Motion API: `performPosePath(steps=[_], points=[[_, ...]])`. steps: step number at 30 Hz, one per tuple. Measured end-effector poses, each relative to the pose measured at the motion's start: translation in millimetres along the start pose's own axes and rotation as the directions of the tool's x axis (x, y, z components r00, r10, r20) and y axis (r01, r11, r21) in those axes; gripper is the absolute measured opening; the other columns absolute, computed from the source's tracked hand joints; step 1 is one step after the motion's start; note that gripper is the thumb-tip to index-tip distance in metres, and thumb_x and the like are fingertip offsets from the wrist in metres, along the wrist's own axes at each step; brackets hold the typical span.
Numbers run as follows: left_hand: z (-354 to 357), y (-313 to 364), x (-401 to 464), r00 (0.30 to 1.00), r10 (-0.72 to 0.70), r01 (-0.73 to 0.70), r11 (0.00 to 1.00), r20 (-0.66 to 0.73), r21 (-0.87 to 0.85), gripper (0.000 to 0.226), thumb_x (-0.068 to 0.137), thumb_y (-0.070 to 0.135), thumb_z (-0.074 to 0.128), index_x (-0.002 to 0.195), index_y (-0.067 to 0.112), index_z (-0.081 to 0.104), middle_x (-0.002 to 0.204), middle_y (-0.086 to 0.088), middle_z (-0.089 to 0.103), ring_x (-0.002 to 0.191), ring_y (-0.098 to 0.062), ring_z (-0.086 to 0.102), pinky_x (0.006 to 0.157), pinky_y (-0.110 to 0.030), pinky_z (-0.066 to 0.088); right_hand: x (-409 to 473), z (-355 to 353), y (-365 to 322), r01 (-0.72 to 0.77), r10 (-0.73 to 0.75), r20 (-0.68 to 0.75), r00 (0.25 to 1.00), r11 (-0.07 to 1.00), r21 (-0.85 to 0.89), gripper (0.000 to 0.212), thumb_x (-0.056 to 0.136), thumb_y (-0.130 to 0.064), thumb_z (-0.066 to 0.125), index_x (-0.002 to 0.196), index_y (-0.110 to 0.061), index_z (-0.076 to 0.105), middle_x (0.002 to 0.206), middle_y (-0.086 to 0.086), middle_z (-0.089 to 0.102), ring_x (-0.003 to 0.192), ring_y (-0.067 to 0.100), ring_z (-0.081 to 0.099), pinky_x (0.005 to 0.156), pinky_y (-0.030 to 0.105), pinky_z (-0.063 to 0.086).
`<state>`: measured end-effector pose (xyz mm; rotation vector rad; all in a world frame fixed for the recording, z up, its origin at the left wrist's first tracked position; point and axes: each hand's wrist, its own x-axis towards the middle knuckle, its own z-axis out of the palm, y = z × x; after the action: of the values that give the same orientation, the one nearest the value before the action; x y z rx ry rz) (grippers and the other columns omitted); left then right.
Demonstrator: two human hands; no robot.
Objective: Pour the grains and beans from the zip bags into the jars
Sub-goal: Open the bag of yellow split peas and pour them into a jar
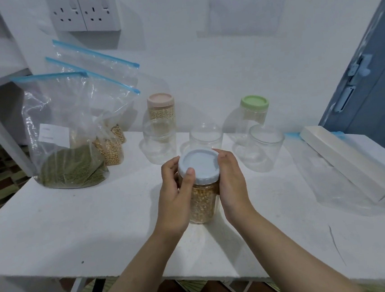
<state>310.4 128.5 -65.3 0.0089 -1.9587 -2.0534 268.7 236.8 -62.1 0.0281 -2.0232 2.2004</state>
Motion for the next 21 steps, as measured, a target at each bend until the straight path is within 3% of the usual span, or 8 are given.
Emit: performPosePath(steps=[2,6,9,14,18,21], points=[[0.8,0.8,-0.6,1.0,0.011,-0.011,1.0,-0.003,0.025,0.029,0.086,0.048,0.048,0.114,0.044,0.044,0.116,0.023,0.056,0.104,0.014,0.056,0.081,-0.011,0.048,-1.9,0.8,0.2,0.035,-0.036,-0.035,0.999,0.999,-0.035,0.026,0.106,-0.037,0.037,0.111,-0.026,0.06,0.108,-0.009,0.064,0.104,0.006,0.06,0.09,0.033,0.05],[-4.2,3.2,2.3,1.0,-0.019,0.019,0.993,-0.005,0.118,0.019,0.097,0.039,0.052,0.115,0.043,0.046,0.112,0.022,0.06,0.103,0.011,0.058,0.081,-0.015,0.049,-3.9,0.2,-1.6,-0.003,0.003,-0.006,1.0,1.0,-0.006,0.031,0.107,-0.039,0.034,0.118,-0.032,0.063,0.11,-0.017,0.066,0.106,0.0,0.061,0.099,0.036,0.051],[-4.5,7.3,3.9,0.999,-0.018,0.027,0.968,-0.036,0.25,0.026,0.097,0.037,0.055,0.122,0.034,0.047,0.111,0.02,0.063,0.101,0.007,0.06,0.084,-0.022,0.05,-0.8,0.1,-4.0,-0.051,0.05,0.058,0.997,0.999,0.006,0.029,0.105,-0.042,0.038,0.117,-0.038,0.063,0.116,-0.016,0.066,0.113,0.008,0.06,0.103,0.043,0.049],[-0.6,10.7,5.2,0.998,-0.032,0.044,0.966,-0.051,0.254,0.026,0.1,0.035,0.052,0.126,0.031,0.047,0.11,0.016,0.064,0.1,0.004,0.061,0.086,-0.027,0.052,0.7,1.7,-5.0,-0.079,0.078,0.039,0.996,0.996,0.029,0.03,0.087,-0.051,0.047,0.105,-0.035,0.062,0.114,-0.004,0.066,0.111,0.018,0.062,0.102,0.051,0.049],[-3.4,14.5,9.6,0.999,-0.009,0.021,0.956,-0.042,0.294,0.019,0.103,0.034,0.046,0.122,0.032,0.048,0.106,0.017,0.064,0.097,0.002,0.062,0.085,-0.028,0.052,-2.9,2.4,-3.4,-0.046,0.046,-0.009,0.999,0.999,0.017,0.016,0.1,-0.041,0.047,0.102,-0.027,0.056,0.109,-0.003,0.063,0.105,0.015,0.061,0.095,0.044,0.052],[-5.1,18.1,12.7,0.999,-0.03,0.038,0.949,-0.031,0.312,0.019,0.103,0.034,0.044,0.122,0.034,0.048,0.104,0.021,0.063,0.095,0.007,0.06,0.079,-0.021,0.048,-5.9,-0.3,-6.4,-0.03,0.03,0.018,0.999,1.0,0.0,0.015,0.105,-0.033,0.043,0.113,-0.025,0.053,0.109,-0.009,0.061,0.102,0.007,0.06,0.085,0.026,0.049]])
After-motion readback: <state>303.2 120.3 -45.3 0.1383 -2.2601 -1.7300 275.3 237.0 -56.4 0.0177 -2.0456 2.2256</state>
